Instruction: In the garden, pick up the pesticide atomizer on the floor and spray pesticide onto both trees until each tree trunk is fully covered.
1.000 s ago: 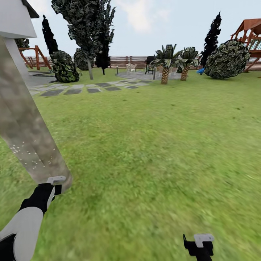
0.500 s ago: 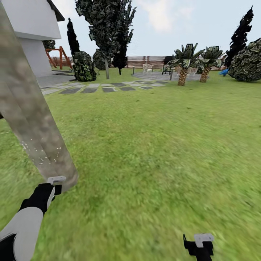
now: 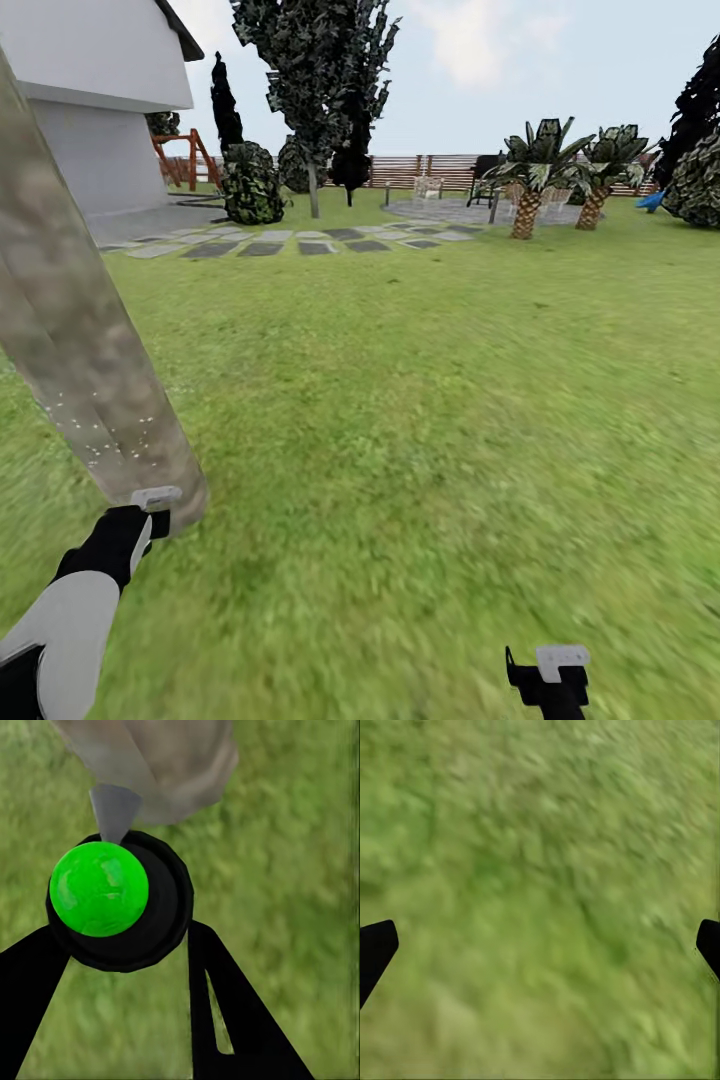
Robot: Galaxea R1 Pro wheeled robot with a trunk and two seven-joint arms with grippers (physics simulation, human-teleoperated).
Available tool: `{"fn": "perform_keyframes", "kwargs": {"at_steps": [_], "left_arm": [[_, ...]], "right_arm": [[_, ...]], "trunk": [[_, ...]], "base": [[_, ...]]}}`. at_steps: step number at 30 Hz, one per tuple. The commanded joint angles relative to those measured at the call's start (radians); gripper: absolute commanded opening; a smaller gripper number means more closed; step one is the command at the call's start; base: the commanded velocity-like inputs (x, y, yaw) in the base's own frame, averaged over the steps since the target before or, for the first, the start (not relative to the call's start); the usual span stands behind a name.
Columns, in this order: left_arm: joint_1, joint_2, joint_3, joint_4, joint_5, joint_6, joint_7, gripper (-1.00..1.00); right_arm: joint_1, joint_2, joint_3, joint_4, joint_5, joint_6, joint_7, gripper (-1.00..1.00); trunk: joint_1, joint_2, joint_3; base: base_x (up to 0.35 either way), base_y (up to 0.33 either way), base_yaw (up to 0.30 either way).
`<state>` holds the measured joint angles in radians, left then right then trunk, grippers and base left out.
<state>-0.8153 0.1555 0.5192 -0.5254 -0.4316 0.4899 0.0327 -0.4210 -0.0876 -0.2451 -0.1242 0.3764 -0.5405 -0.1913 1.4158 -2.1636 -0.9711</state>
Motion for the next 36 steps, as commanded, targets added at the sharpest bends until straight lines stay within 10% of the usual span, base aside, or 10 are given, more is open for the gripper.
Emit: {"fn": "perform_keyframes", "kwargs": {"at_steps": [1, 36], "left_arm": [[-0.001, -0.001, 0.002, -0.001, 0.0, 0.004, 0.001, -1.0], [-0.001, 0.001, 0.005, -0.004, -0.001, 0.004, 0.001, -1.0]], "right_arm": [[-0.001, 0.0, -0.005, 0.002, 0.01, -0.002, -0.005, 1.0], [-0.001, 0.002, -0.005, 0.002, 0.012, -0.002, -0.006, 1.0]], "trunk": [[0.0, 0.0, -0.001], [0.0, 0.0, -0.001]], "base": [[0.217, -0.213, 0.0], [0.172, -0.229, 0.208]]}}
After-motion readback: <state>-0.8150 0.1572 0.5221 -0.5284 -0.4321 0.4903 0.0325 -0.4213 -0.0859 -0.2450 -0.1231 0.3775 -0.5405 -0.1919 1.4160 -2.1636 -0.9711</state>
